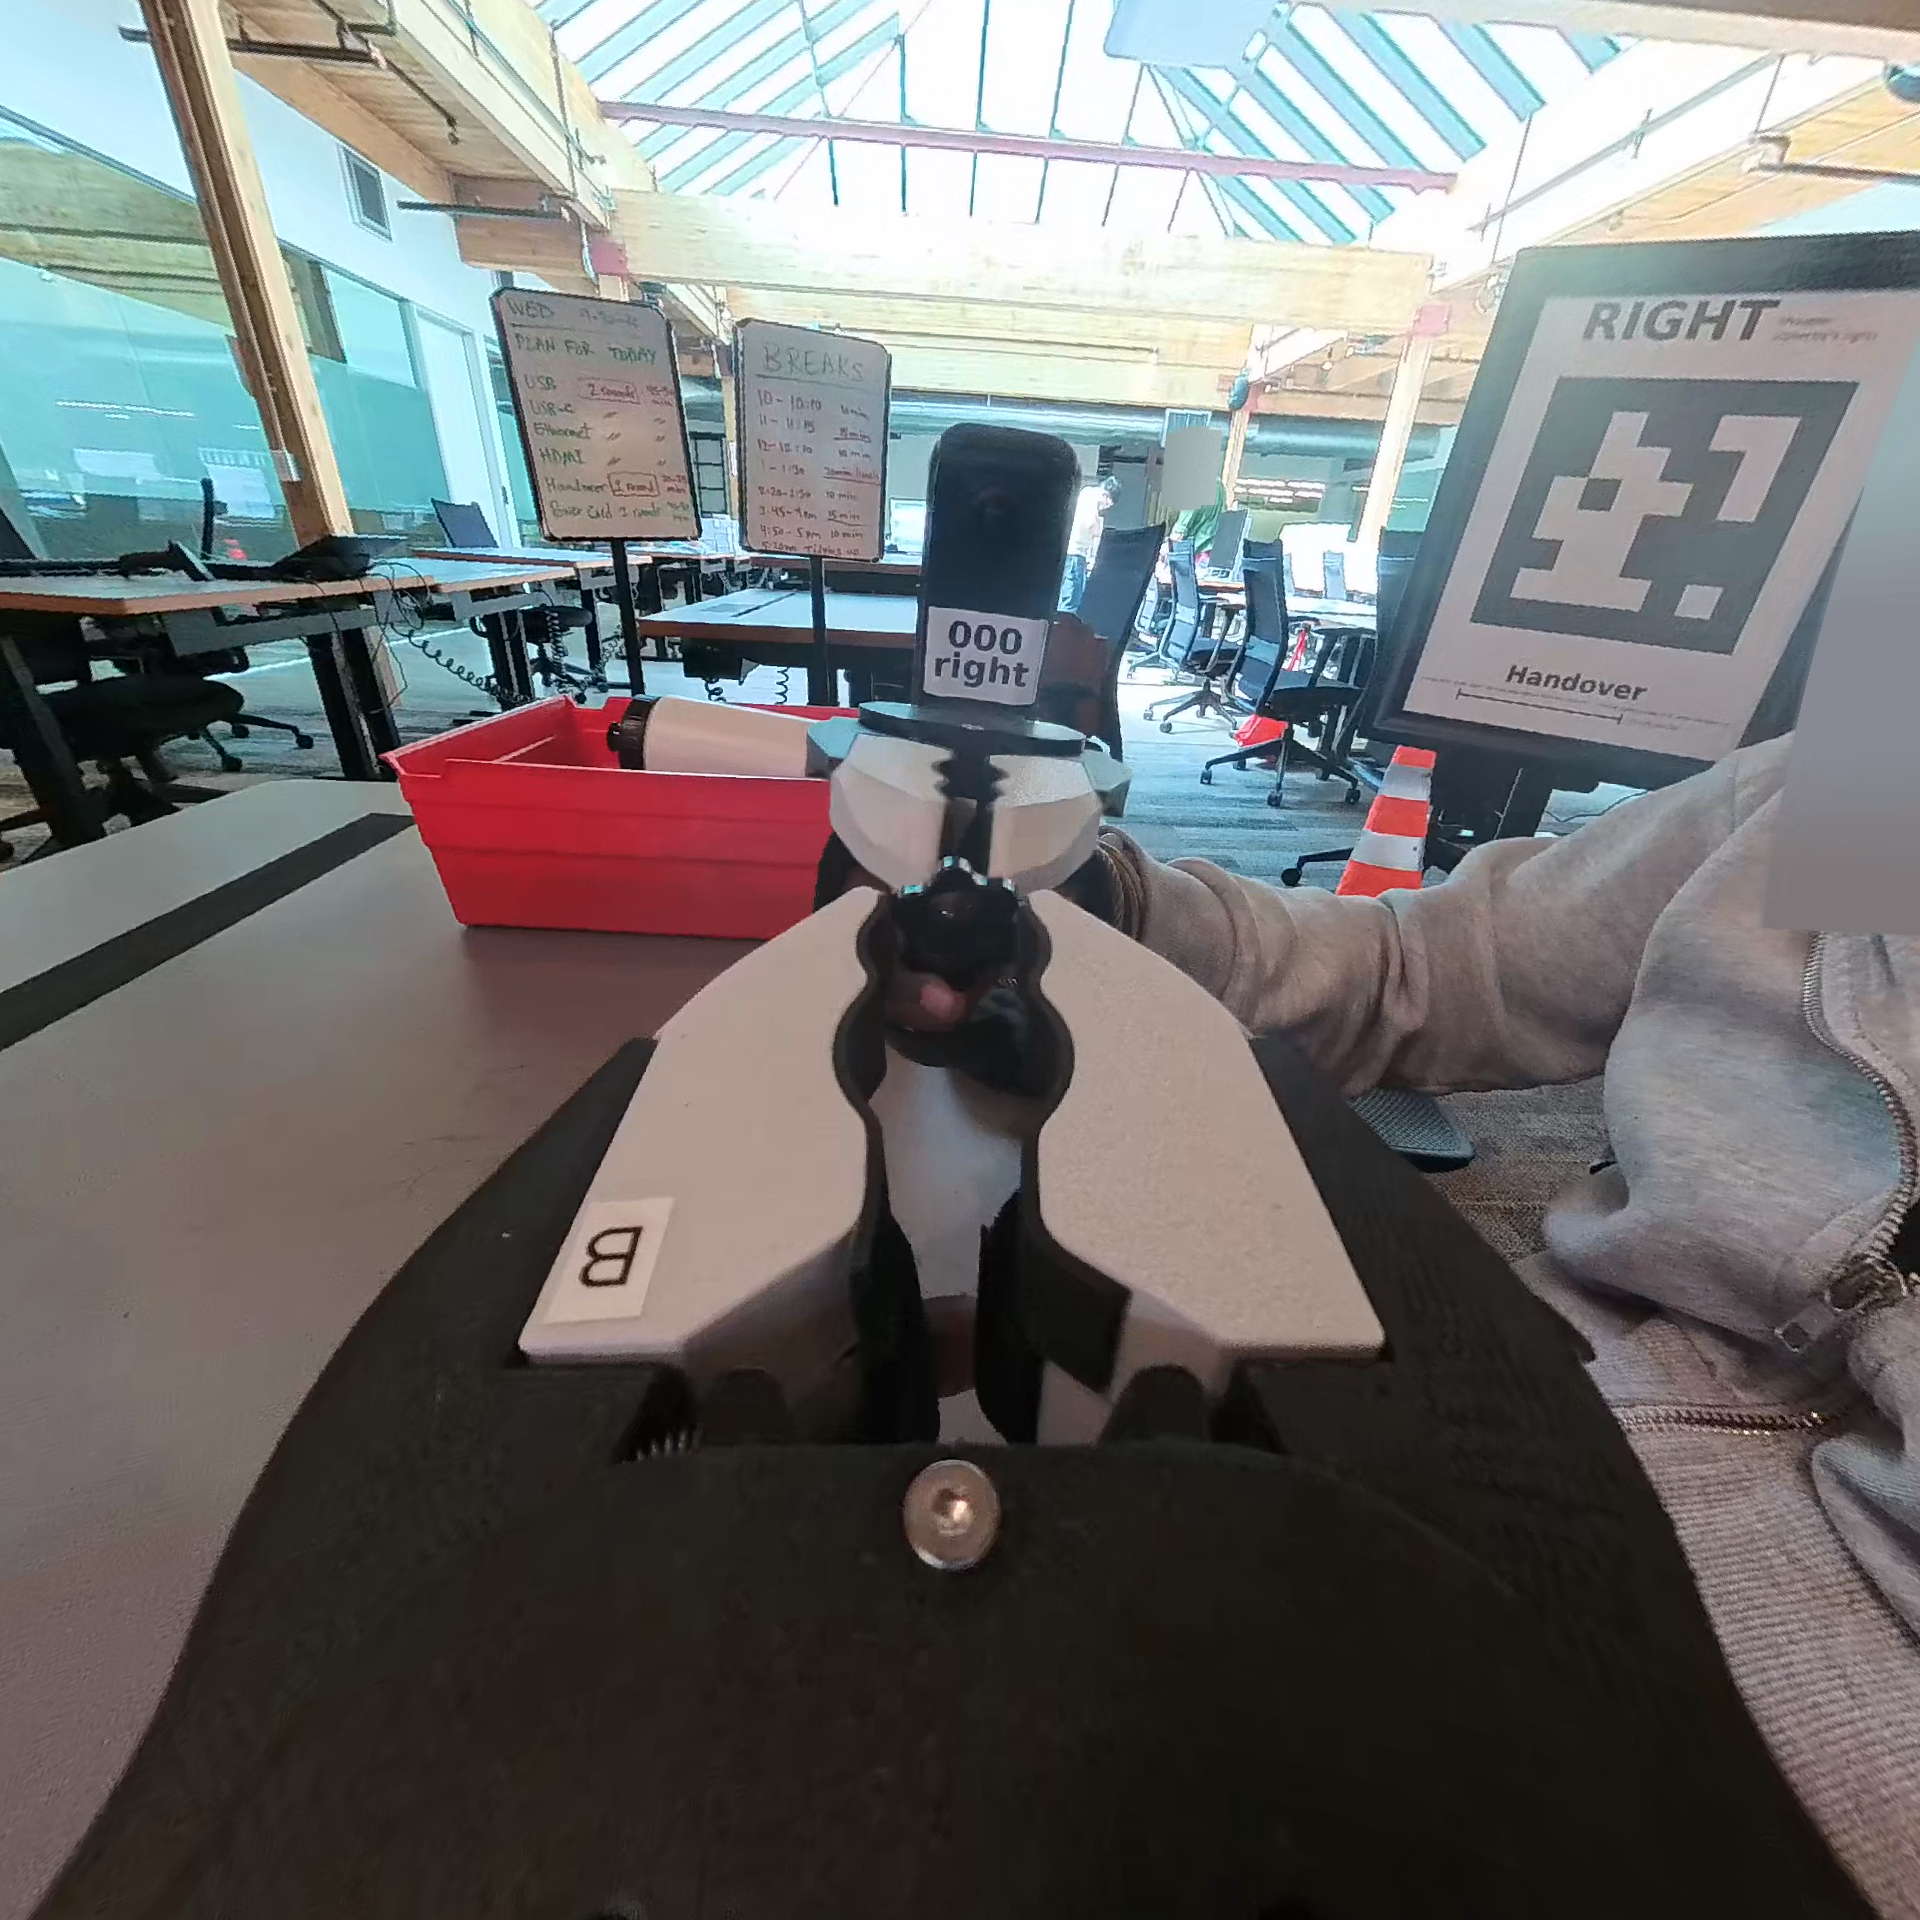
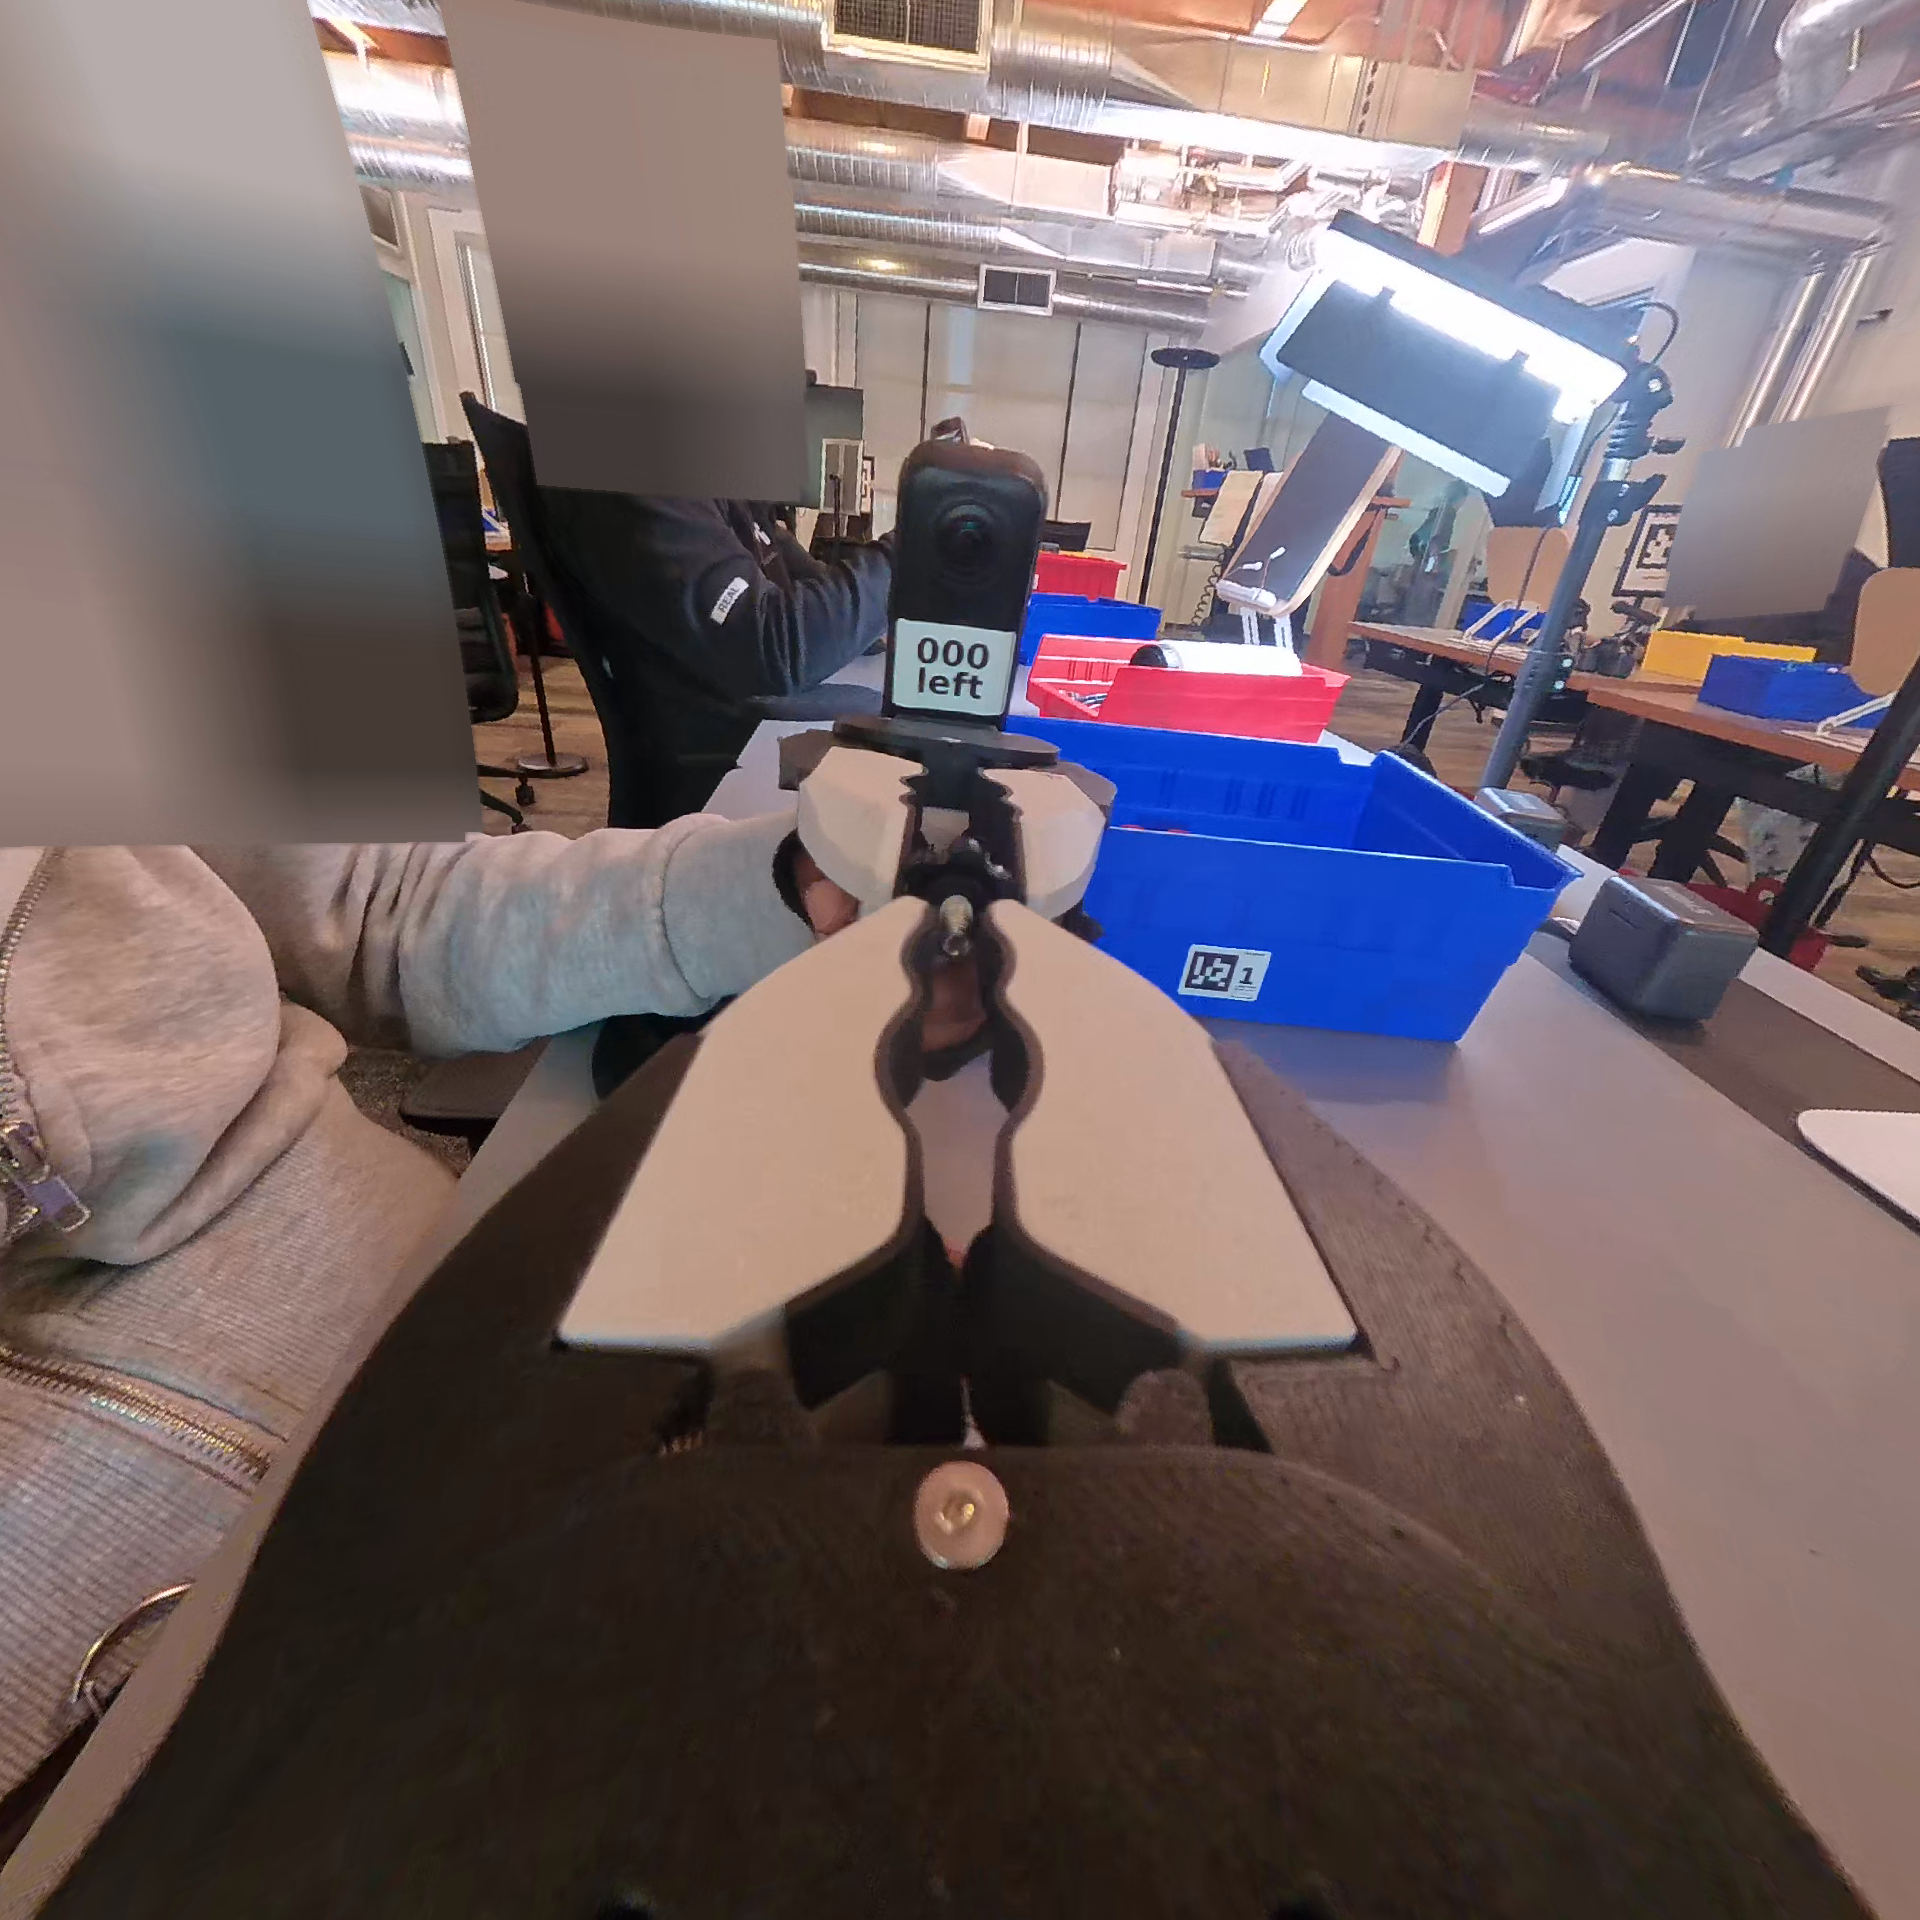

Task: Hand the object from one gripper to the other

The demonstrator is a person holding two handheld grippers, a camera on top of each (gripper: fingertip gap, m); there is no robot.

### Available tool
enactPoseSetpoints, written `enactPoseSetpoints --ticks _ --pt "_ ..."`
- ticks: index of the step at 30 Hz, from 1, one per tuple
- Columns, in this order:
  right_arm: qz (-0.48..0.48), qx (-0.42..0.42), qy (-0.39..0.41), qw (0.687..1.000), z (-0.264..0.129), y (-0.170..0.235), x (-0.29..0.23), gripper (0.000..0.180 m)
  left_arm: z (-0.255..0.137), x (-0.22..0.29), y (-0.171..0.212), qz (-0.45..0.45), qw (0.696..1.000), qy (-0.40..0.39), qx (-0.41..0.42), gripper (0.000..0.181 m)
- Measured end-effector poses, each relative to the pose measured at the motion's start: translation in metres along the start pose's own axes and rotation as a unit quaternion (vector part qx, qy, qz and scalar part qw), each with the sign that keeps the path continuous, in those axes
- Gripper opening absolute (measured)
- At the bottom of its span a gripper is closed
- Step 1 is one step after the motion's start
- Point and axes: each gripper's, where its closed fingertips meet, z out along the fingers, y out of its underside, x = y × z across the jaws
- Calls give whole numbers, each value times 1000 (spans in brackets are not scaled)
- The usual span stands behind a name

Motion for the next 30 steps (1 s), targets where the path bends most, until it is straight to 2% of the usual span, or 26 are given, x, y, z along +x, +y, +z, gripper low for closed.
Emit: enactPoseSetpoints --ticks 4,7,10,12,15,19,24,28,30 --pt "0 -8 0 1000 0 1 0 6 1 -2 0 12 1000 -10 4 23" --pt "-3 2 18 1000 -5 -5 6 6 -2 -15 -10 44 996 -66 41 48" --pt "-16 14 76 997 -18 -17 24 6 -11 -37 -17 56 986 -142 63 61" --pt "-42 7 145 989 -34 -24 42 6 -19 -53 -17 56 977 -198 62 68" --pt "-112 -35 282 952 -71 -35 74 6 -30 -72 -16 57 962 -262 58 75" --pt "-191 -91 448 869 -138 -52 103 6 -37 -76 -21 54 955 -281 78 75" --pt "-156 -113 567 801 -218 -55 122 6 -39 -76 -25 43 955 -276 97 75" --pt "-120 -105 590 792 -250 -55 119 6 -37 -73 -26 46 958 -265 97 75" --pt "-118 -69 580 803 -256 -64 112 6 -37 -73 -26 47 958 -265 98 75"
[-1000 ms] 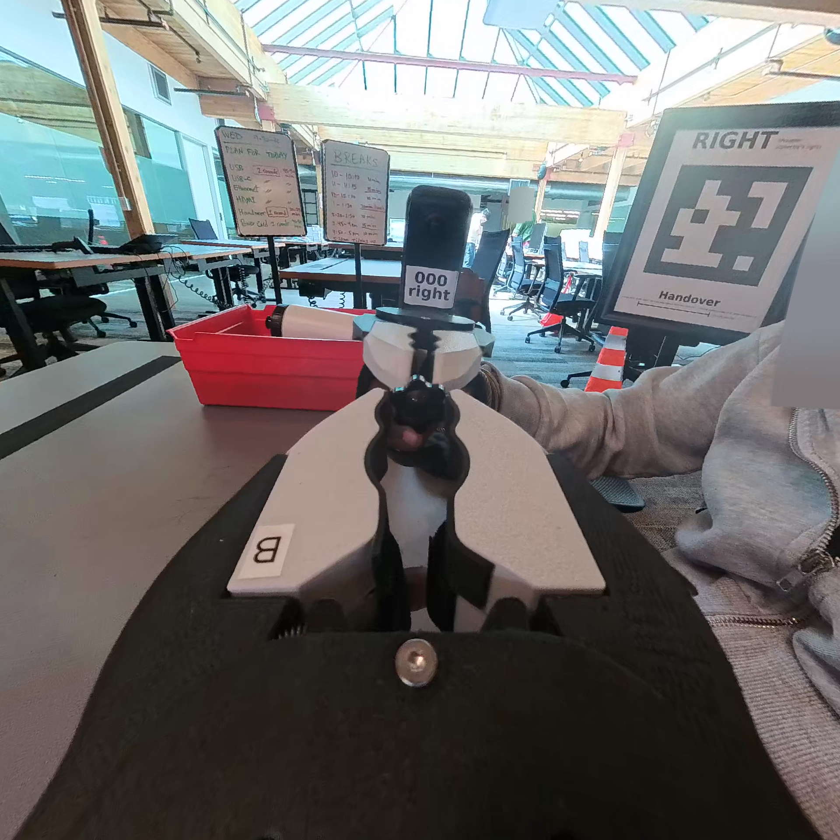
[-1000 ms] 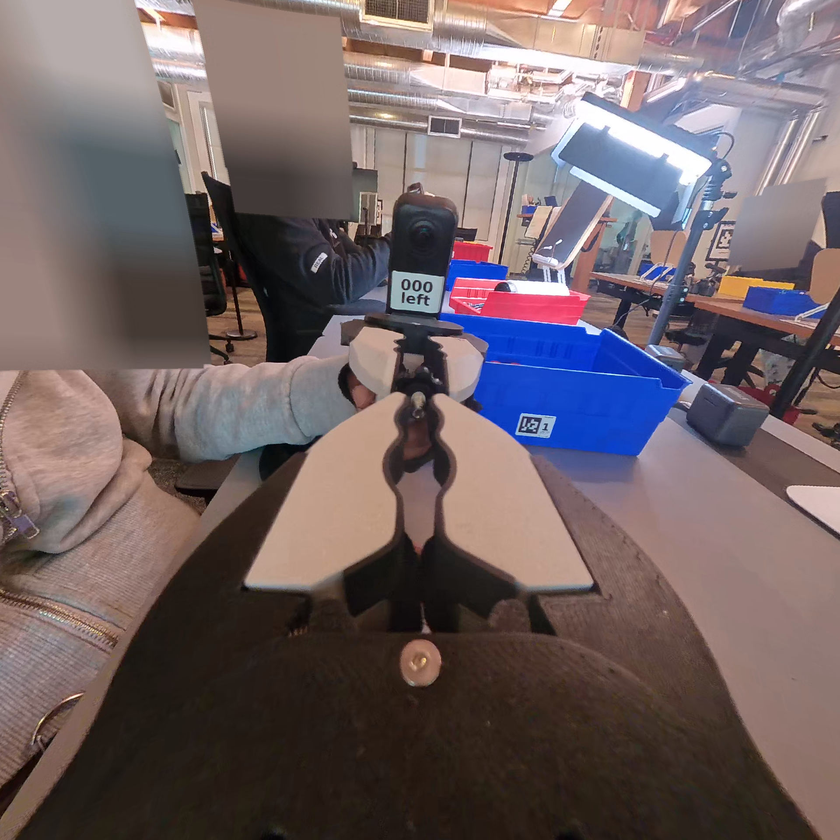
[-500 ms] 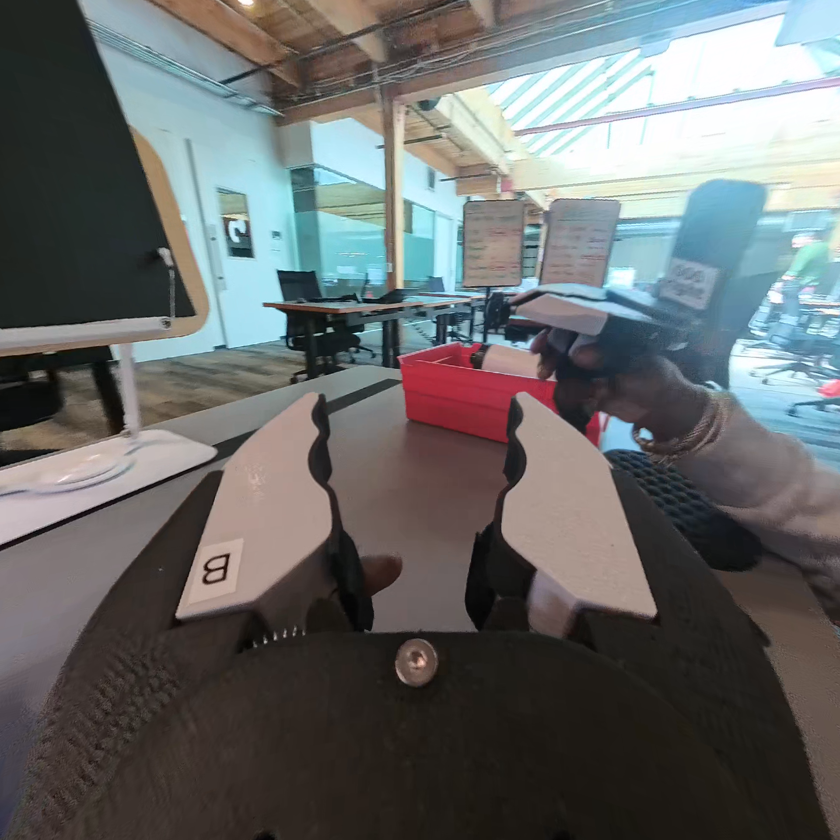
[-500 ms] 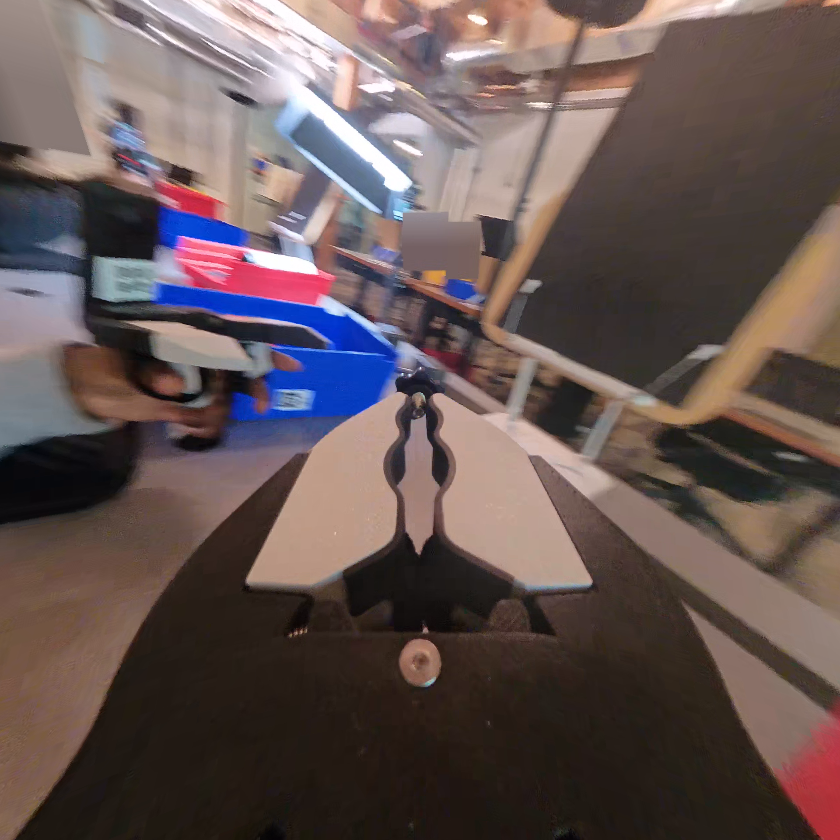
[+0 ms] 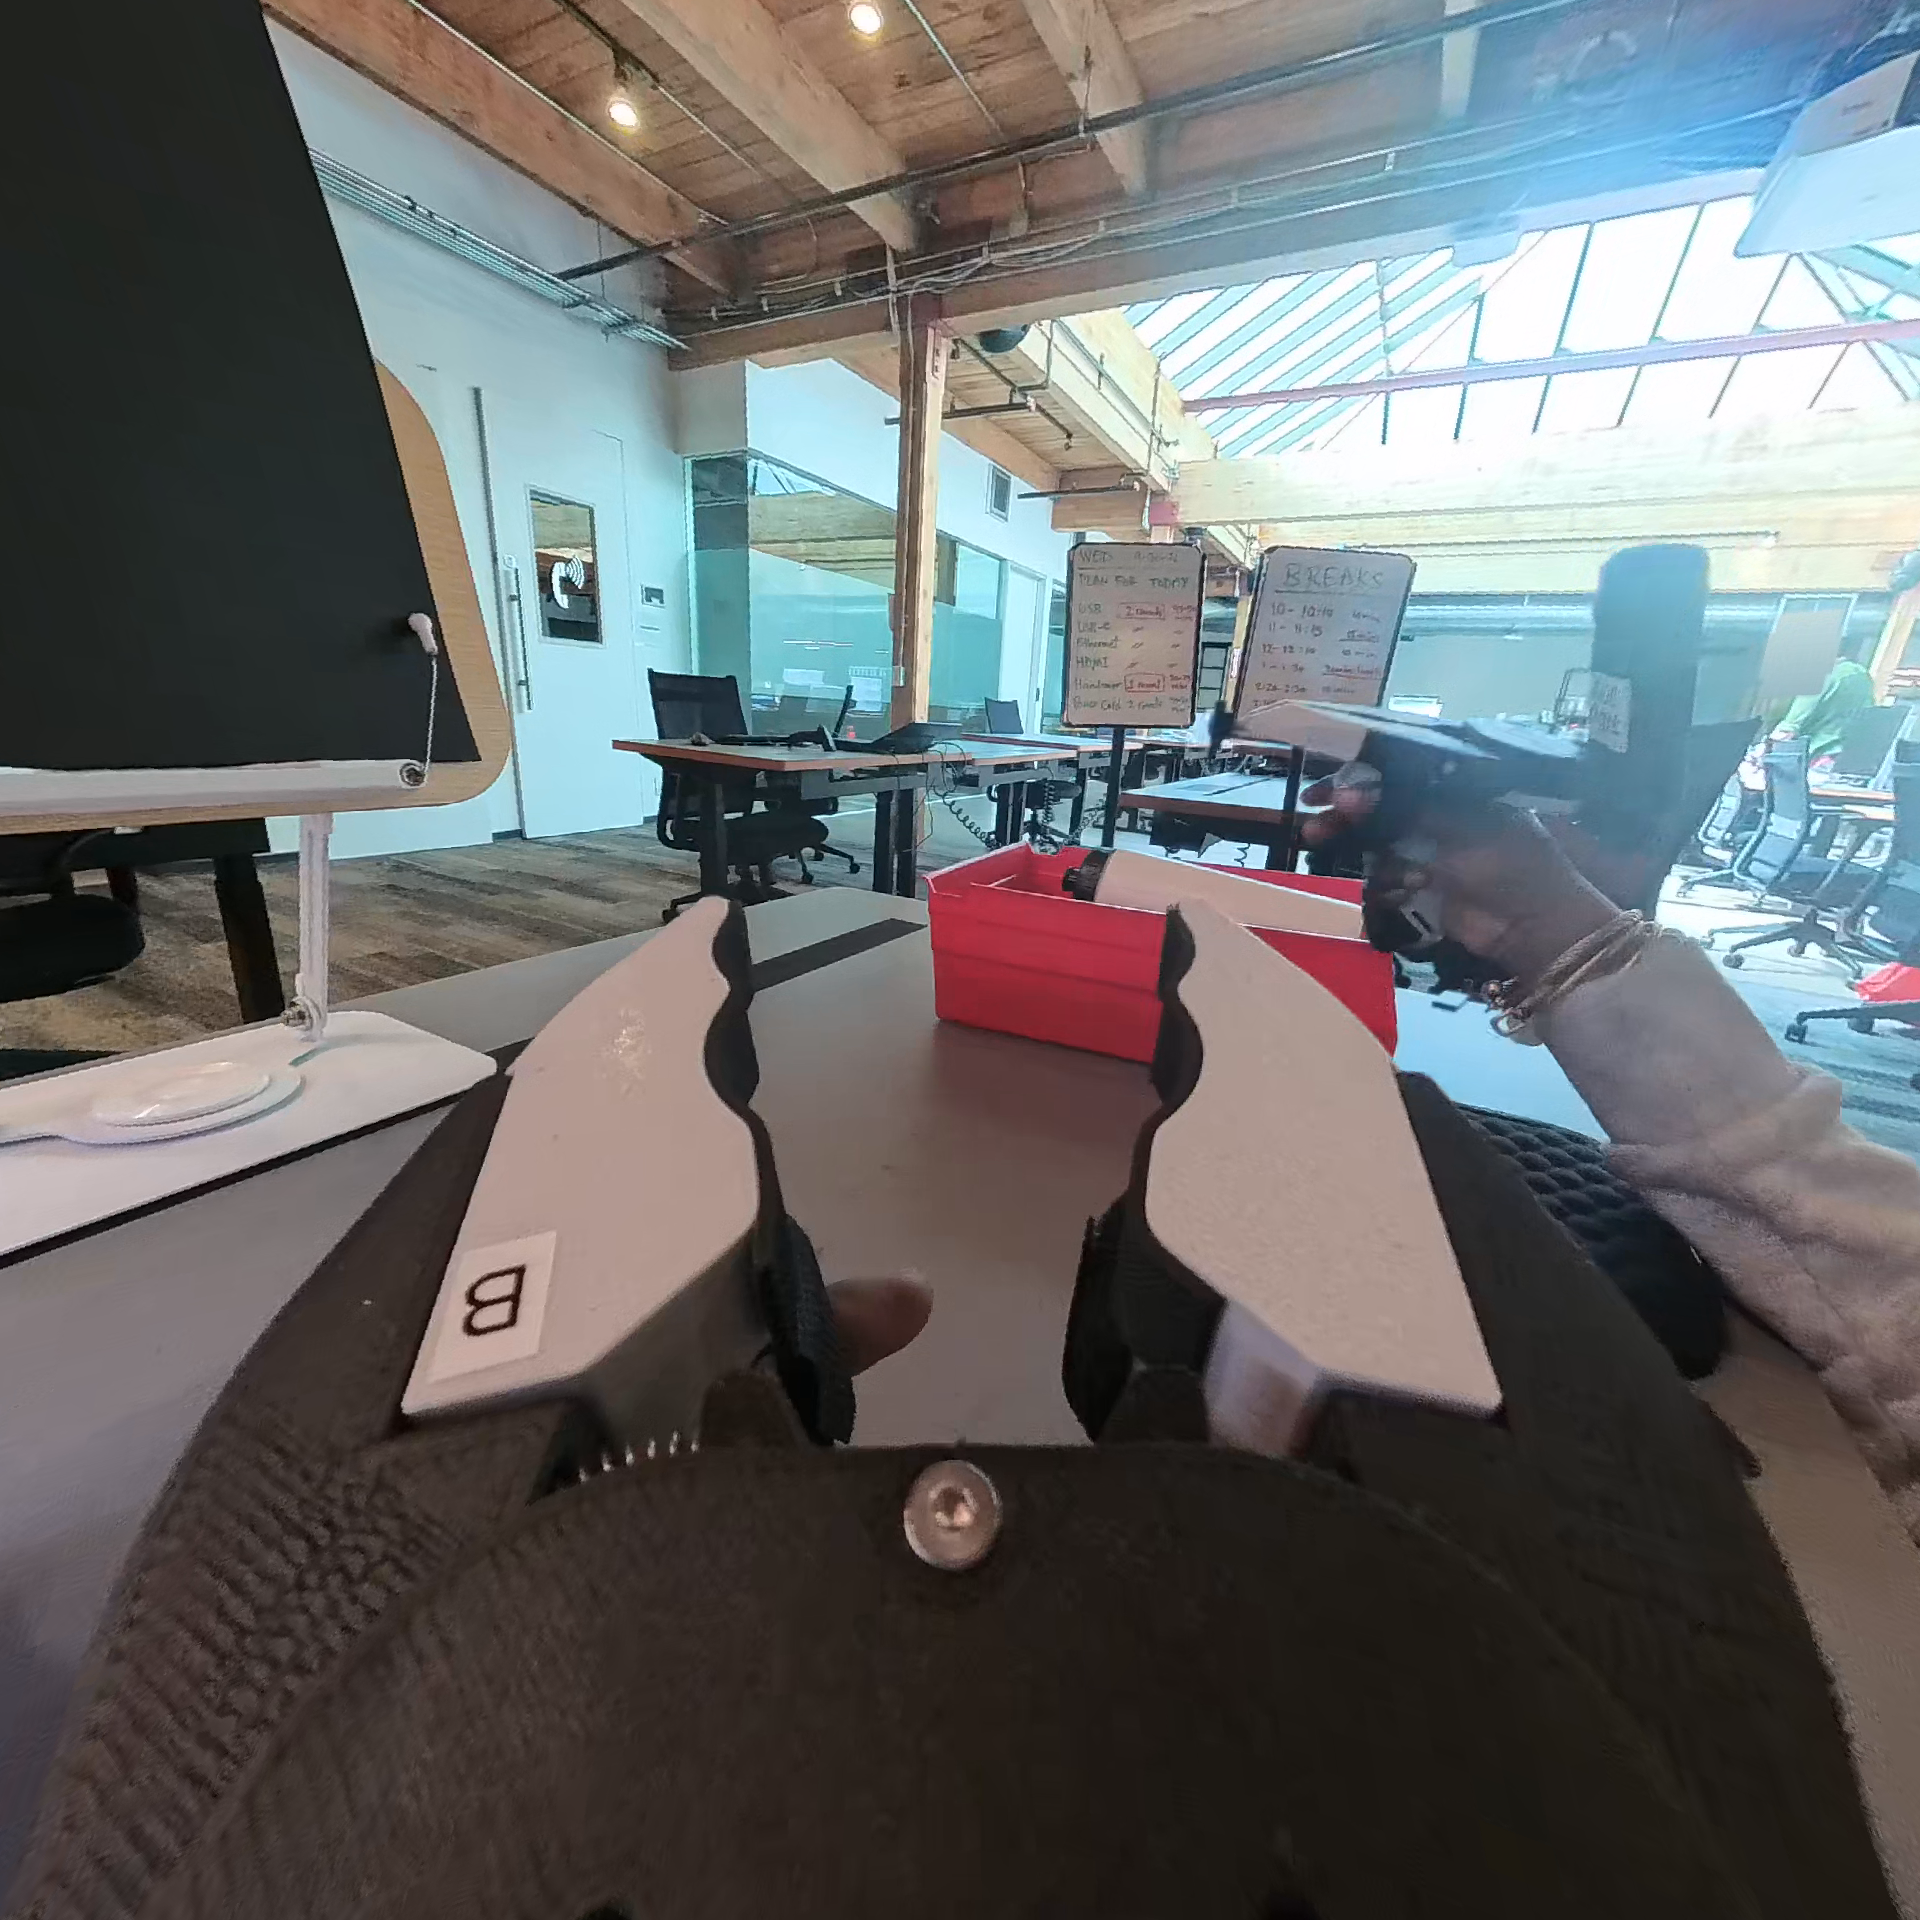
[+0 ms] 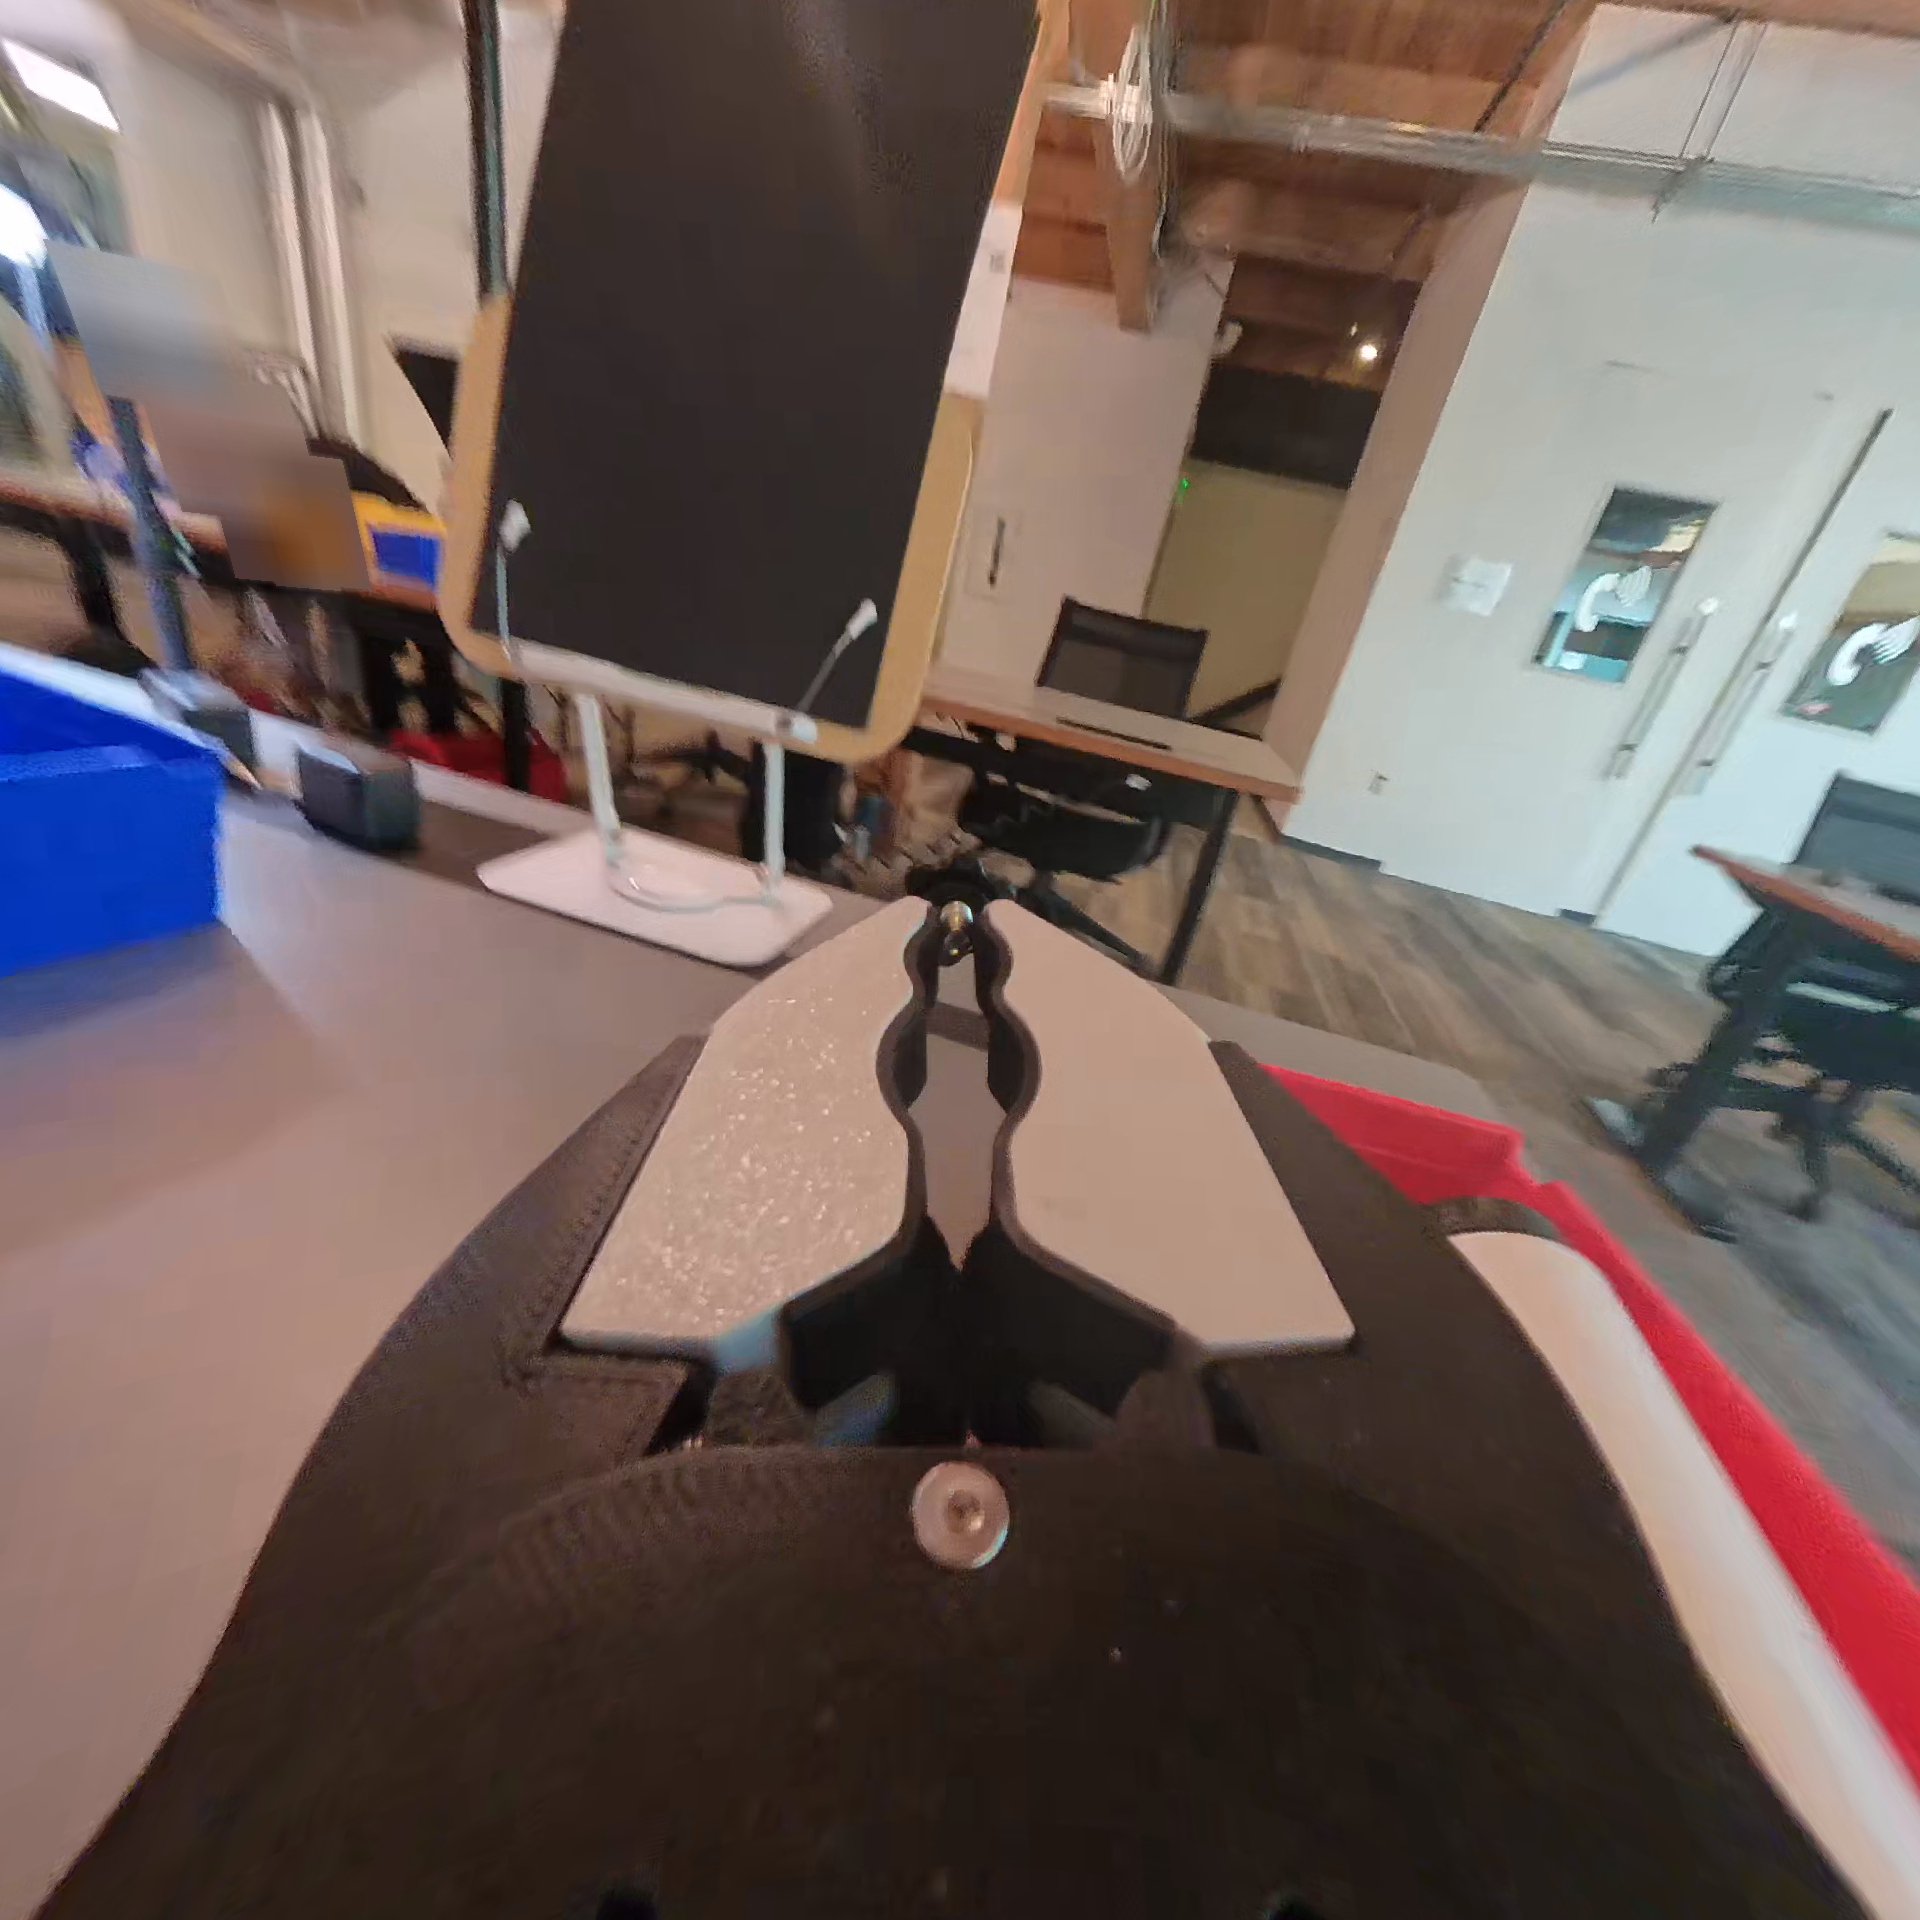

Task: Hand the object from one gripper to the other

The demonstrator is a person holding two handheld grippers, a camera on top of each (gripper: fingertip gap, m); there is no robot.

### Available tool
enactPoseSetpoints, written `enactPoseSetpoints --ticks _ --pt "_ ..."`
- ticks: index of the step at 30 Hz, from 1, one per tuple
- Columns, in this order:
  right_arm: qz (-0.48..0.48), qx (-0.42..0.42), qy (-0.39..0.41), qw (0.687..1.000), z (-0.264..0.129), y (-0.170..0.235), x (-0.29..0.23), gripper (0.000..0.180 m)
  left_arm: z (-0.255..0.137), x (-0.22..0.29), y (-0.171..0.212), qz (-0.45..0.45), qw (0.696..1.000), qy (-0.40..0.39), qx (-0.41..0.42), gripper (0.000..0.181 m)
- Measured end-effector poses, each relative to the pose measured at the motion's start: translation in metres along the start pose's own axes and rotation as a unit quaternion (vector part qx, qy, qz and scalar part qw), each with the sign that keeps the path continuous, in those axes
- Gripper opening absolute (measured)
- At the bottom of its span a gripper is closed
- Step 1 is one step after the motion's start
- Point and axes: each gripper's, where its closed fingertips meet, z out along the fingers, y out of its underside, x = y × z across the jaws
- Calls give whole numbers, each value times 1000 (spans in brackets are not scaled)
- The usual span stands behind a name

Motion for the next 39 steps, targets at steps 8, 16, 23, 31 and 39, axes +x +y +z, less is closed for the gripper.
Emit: enactPoseSetpoints --ticks 8,16,23,31,39 --pt "217 77 -93 969 -9 -8 10 6 0 1 0 -4 1000 4 2 74" --pt "305 142 -201 920 -1 -26 -22 6 1 4 2 2 1000 8 -6 74" --pt "295 239 -149 913 -50 -52 28 6 2 5 5 5 1000 11 -12 74" --pt "221 82 107 966 -65 28 108 6 3 7 9 6 1000 14 -19 74" --pt "271 57 13 961 -28 34 66 6 4 8 9 9 1000 15 -20 74"
